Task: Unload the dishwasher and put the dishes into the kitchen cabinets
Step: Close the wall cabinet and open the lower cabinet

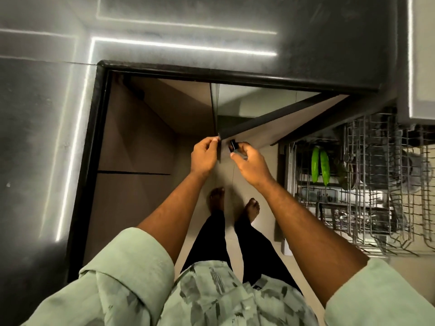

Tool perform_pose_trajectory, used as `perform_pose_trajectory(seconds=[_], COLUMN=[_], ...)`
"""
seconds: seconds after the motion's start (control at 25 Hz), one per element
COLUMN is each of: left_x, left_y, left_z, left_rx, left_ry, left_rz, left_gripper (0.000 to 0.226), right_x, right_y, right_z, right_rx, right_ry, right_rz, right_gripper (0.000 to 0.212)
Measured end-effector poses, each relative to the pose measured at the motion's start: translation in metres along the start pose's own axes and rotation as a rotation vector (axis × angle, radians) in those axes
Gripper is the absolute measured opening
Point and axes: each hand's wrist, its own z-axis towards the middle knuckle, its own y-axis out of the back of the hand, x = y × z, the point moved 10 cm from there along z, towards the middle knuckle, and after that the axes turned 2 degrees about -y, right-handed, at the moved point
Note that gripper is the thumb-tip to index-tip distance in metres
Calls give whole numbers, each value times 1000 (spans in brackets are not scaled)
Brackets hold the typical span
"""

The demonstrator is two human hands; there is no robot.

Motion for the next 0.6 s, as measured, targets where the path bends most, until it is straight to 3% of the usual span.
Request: perform_pose_trajectory(seconds=[0.28, 0.48, 0.6], left_x=[-8, 5, 14], left_y=[-27, -76, -115], left_z=[-77, -143, -180], left_rx=[50, 25, 63], left_ry=[-94, -63, -68], left_rz=[319, 318, 272], left_gripper=[20, 13, 15], right_x=[-41, -84, -102], right_y=[16, 42, 66], right_z=[-54, -95, -120], right_rx=[80, 95, 10], right_ry=[13, -31, -25], right_rz=[3, -62, -64], right_gripper=[45, 66, 84])
